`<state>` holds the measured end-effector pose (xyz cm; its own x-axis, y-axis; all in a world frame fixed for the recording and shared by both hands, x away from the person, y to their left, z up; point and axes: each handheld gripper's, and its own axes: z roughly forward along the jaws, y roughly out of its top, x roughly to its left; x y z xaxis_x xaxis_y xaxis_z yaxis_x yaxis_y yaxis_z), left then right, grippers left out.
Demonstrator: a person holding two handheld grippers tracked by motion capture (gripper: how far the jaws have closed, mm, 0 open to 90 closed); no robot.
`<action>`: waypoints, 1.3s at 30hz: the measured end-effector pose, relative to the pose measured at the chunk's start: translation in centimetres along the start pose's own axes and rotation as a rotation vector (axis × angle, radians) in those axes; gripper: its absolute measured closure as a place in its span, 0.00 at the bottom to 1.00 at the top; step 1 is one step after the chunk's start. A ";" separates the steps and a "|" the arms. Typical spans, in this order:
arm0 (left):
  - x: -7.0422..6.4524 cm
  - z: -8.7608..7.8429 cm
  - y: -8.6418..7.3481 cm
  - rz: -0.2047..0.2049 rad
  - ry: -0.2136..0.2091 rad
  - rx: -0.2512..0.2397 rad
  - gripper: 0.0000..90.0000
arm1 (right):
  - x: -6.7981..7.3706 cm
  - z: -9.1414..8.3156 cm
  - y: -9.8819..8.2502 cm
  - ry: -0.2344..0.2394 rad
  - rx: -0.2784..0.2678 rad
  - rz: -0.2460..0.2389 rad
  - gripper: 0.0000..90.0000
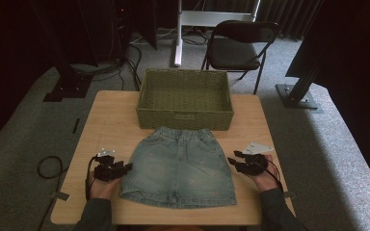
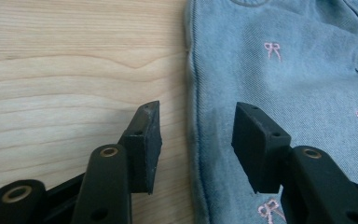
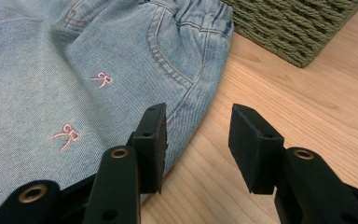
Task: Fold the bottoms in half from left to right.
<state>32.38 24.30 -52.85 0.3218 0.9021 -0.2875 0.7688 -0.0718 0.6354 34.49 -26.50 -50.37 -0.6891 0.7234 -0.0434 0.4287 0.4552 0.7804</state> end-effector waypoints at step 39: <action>-24.3 3.7 9.4 0.604 -0.539 -0.007 0.85 | 0.1 0.3 -0.1 0.005 0.002 0.000 0.63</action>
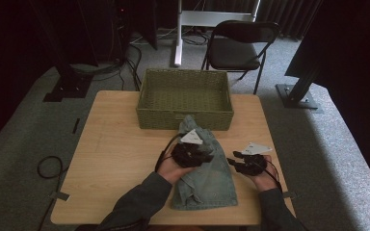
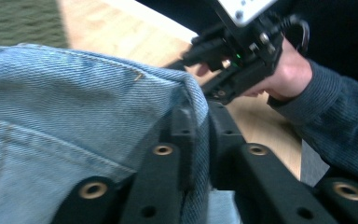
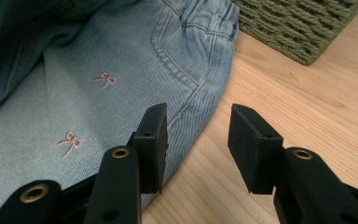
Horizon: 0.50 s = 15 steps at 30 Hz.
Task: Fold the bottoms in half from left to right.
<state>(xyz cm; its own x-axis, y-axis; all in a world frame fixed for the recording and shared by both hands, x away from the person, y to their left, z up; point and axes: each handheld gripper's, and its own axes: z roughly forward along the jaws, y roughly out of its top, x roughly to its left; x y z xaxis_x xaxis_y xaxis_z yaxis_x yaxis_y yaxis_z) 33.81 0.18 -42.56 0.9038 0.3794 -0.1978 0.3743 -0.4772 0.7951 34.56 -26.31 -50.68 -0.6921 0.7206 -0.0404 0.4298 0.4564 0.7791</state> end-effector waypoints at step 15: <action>4.2 -3.0 -5.1 -0.010 0.280 0.017 0.69 | 1.8 2.6 3.6 0.068 -0.025 -0.010 0.63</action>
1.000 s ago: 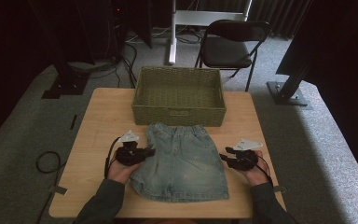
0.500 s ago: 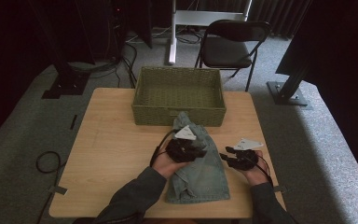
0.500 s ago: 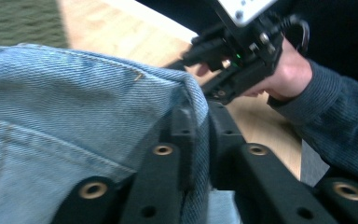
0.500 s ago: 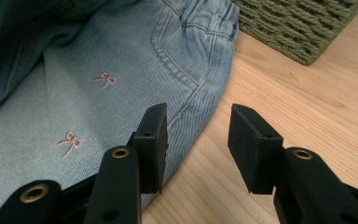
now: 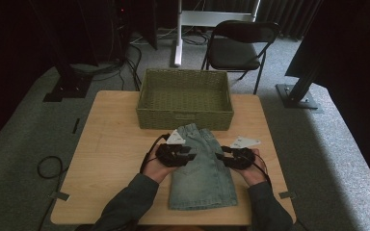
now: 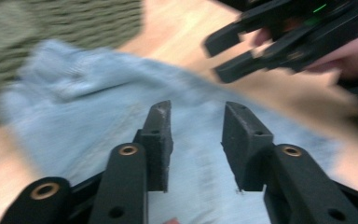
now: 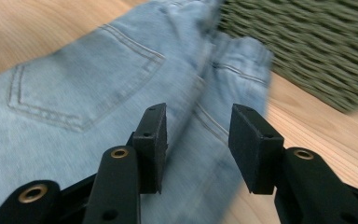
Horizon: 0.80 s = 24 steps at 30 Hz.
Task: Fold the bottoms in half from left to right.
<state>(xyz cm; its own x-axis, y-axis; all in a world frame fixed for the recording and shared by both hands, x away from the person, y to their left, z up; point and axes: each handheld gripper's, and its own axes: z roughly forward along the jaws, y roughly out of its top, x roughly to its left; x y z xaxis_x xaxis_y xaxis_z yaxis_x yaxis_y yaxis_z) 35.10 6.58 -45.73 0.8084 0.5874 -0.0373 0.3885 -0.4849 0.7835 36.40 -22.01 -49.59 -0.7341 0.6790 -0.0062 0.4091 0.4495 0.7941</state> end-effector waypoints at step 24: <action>1.7 3.6 -2.4 -0.038 0.042 0.017 0.67 | -0.7 -1.5 2.2 -0.075 0.001 0.094 0.92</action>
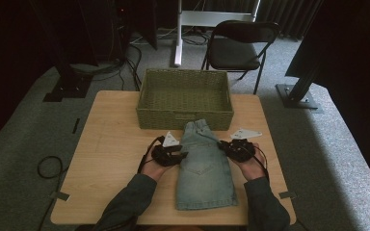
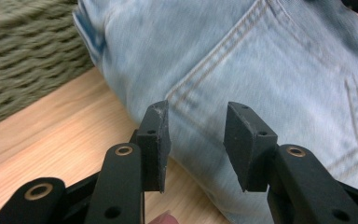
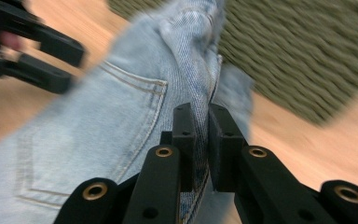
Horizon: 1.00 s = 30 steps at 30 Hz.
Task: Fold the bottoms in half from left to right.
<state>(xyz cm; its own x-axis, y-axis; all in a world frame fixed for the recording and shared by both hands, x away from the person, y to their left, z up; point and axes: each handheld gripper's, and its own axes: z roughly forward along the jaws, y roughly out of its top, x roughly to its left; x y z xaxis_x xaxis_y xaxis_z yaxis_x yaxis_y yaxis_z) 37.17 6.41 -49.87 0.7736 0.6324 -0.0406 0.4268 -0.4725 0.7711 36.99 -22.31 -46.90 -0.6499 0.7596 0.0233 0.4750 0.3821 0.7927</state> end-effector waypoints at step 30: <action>-0.3 -3.0 -1.6 0.024 0.053 -0.002 0.61 | 0.4 -1.2 -4.2 -0.048 0.015 -0.059 0.70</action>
<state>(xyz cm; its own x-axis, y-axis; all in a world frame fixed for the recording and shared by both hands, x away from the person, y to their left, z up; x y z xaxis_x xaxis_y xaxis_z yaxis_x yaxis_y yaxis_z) 34.80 8.82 -49.22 0.7576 0.6527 0.0122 0.4070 -0.4869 0.7728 34.01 -24.21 -49.49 -0.6480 0.7598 -0.0531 0.4453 0.4346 0.7828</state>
